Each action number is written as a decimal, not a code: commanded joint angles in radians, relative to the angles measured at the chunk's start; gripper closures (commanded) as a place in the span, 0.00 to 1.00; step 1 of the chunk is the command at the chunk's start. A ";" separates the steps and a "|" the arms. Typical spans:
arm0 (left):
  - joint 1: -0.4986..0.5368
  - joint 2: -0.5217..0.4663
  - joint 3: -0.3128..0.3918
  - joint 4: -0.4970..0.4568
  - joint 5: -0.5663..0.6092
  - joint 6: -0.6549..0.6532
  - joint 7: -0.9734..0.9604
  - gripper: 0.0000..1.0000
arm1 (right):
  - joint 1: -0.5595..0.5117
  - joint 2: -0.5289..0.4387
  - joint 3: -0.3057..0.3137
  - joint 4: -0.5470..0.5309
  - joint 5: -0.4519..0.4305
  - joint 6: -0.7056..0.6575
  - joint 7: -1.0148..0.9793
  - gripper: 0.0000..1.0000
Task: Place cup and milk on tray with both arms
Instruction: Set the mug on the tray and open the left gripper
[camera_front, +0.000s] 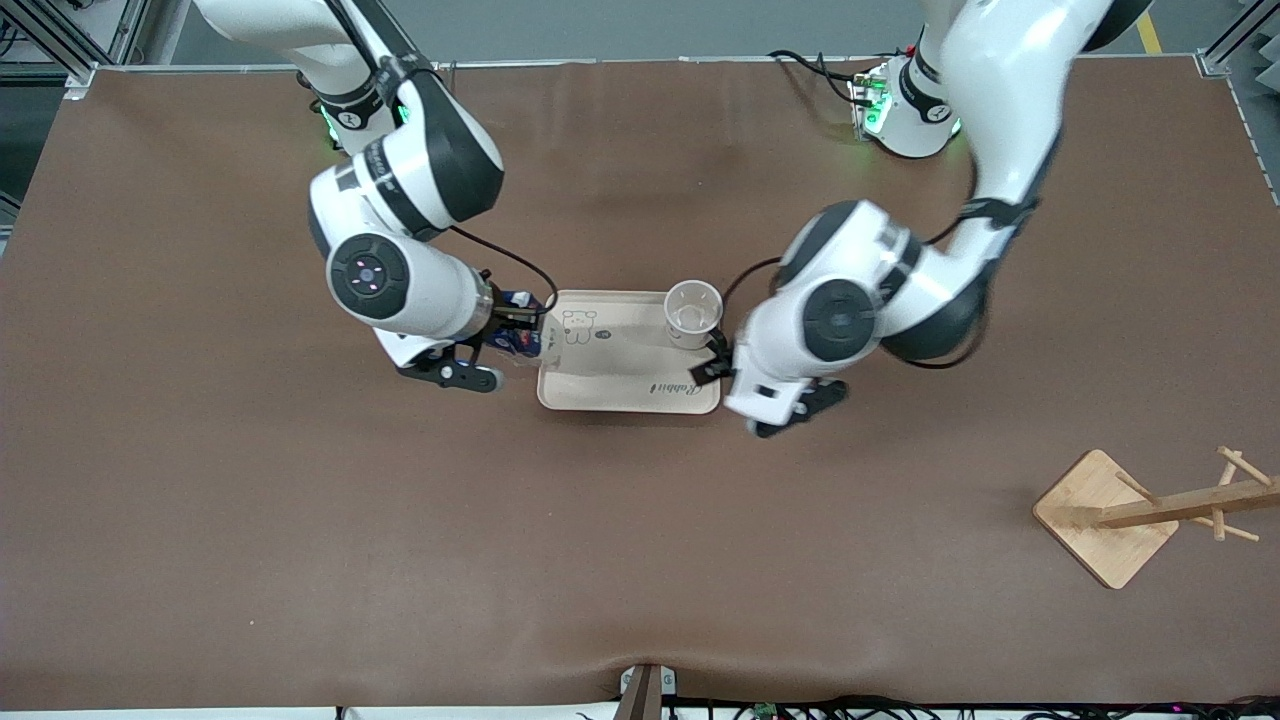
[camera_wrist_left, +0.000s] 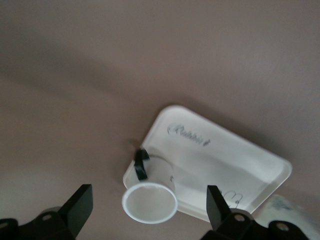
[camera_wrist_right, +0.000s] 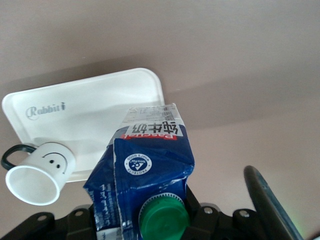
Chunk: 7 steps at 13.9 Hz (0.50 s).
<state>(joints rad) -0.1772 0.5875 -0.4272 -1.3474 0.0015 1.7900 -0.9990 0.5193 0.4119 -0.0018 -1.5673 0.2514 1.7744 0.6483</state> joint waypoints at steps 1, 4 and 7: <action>0.077 -0.077 -0.001 -0.022 0.081 -0.052 0.097 0.00 | 0.068 0.037 -0.013 0.018 0.009 0.051 0.069 0.77; 0.145 -0.133 -0.001 -0.024 0.178 -0.072 0.221 0.00 | 0.108 0.044 -0.014 0.007 -0.058 0.094 0.143 0.76; 0.220 -0.192 -0.001 -0.024 0.204 -0.072 0.340 0.00 | 0.137 0.051 -0.014 -0.046 -0.096 0.173 0.163 0.65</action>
<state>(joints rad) 0.0031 0.4547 -0.4248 -1.3471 0.1800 1.7289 -0.7298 0.6347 0.4641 -0.0040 -1.5772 0.1824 1.8908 0.7869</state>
